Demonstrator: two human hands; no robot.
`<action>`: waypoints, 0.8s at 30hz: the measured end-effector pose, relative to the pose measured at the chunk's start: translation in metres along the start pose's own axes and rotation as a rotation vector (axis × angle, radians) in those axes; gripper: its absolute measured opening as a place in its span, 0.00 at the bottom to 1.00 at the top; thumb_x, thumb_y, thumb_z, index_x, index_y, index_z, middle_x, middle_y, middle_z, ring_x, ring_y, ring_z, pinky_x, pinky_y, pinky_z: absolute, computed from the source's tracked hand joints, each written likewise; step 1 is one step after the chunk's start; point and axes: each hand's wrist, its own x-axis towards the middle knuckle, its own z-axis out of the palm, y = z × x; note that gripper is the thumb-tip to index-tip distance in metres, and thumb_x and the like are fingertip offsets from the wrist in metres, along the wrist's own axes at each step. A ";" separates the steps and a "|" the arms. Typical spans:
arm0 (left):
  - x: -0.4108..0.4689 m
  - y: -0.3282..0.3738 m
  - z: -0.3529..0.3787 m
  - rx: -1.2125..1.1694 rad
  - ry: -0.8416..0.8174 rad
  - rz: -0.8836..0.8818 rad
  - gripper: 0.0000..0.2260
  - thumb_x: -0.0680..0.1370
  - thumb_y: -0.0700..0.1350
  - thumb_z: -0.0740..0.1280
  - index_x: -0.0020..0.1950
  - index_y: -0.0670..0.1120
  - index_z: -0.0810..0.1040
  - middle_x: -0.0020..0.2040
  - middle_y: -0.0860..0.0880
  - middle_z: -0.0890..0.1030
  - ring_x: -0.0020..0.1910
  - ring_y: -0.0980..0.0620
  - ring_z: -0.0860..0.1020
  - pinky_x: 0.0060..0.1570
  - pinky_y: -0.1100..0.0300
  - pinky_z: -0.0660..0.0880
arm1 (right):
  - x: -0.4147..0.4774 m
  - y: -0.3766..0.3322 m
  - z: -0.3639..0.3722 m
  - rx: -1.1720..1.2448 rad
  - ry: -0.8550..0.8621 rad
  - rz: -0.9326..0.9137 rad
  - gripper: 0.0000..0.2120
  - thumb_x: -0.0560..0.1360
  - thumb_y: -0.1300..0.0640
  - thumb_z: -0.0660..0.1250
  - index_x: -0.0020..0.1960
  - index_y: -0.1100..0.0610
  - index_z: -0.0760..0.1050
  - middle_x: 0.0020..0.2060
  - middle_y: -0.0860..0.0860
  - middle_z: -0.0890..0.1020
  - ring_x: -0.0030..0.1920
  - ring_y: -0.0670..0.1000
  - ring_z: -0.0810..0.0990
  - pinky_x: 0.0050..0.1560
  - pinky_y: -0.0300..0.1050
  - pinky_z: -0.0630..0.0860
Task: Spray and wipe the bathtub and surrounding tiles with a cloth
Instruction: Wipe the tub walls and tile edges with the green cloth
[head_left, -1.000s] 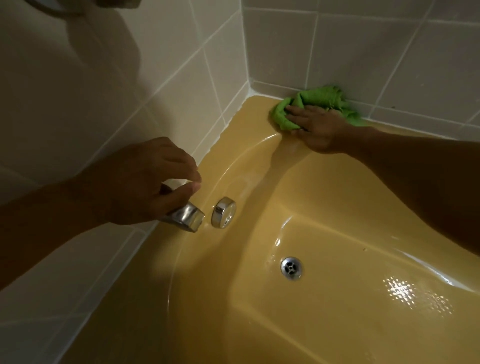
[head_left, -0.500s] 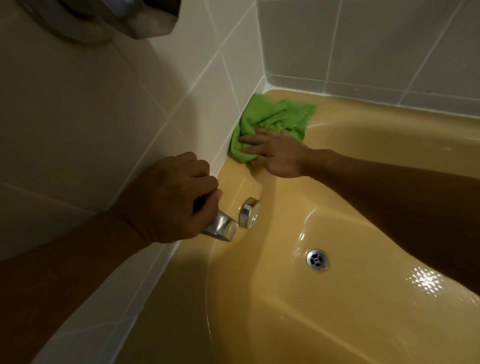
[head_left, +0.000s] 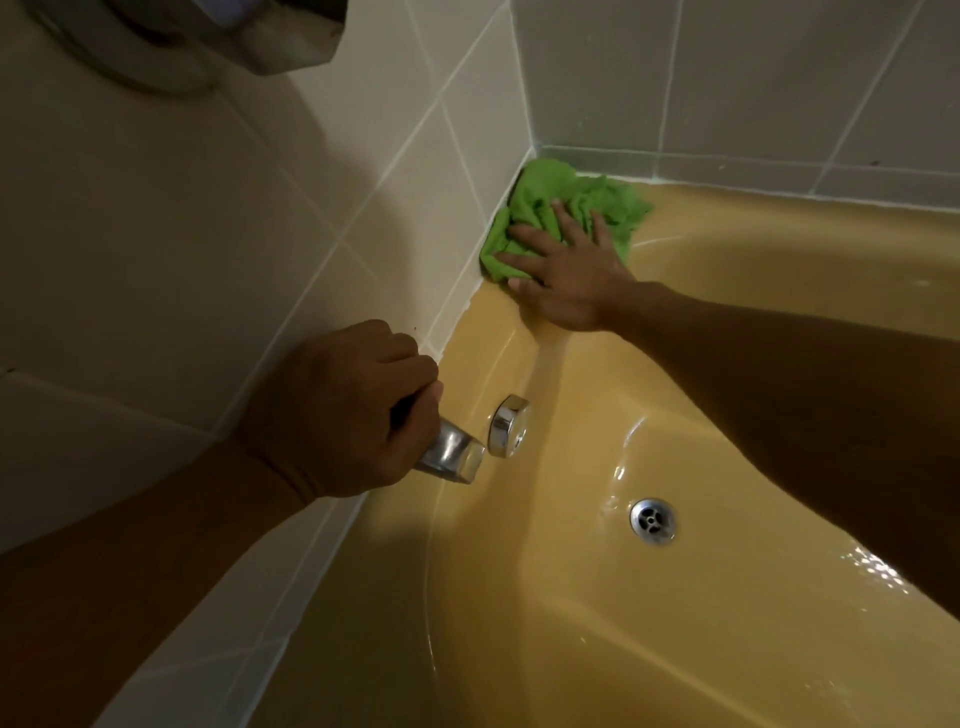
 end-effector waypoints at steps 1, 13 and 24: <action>0.000 0.000 0.000 0.001 0.003 0.000 0.15 0.80 0.46 0.60 0.36 0.43 0.76 0.33 0.47 0.74 0.32 0.49 0.69 0.34 0.59 0.66 | -0.004 -0.005 0.003 0.006 0.008 -0.027 0.26 0.83 0.36 0.43 0.80 0.36 0.53 0.82 0.45 0.49 0.81 0.61 0.37 0.75 0.71 0.35; -0.003 0.002 0.002 0.057 0.026 -0.017 0.14 0.80 0.46 0.60 0.37 0.42 0.76 0.34 0.45 0.74 0.34 0.46 0.70 0.34 0.53 0.67 | -0.056 -0.044 0.020 0.114 -0.038 -0.368 0.23 0.84 0.39 0.46 0.79 0.36 0.58 0.81 0.40 0.52 0.81 0.54 0.38 0.75 0.63 0.31; -0.005 0.002 0.003 0.075 0.058 0.008 0.14 0.80 0.45 0.59 0.36 0.43 0.75 0.32 0.46 0.75 0.33 0.47 0.70 0.36 0.55 0.64 | -0.023 -0.019 -0.004 0.090 -0.054 -0.085 0.23 0.85 0.40 0.50 0.79 0.36 0.57 0.82 0.43 0.51 0.81 0.58 0.40 0.75 0.69 0.35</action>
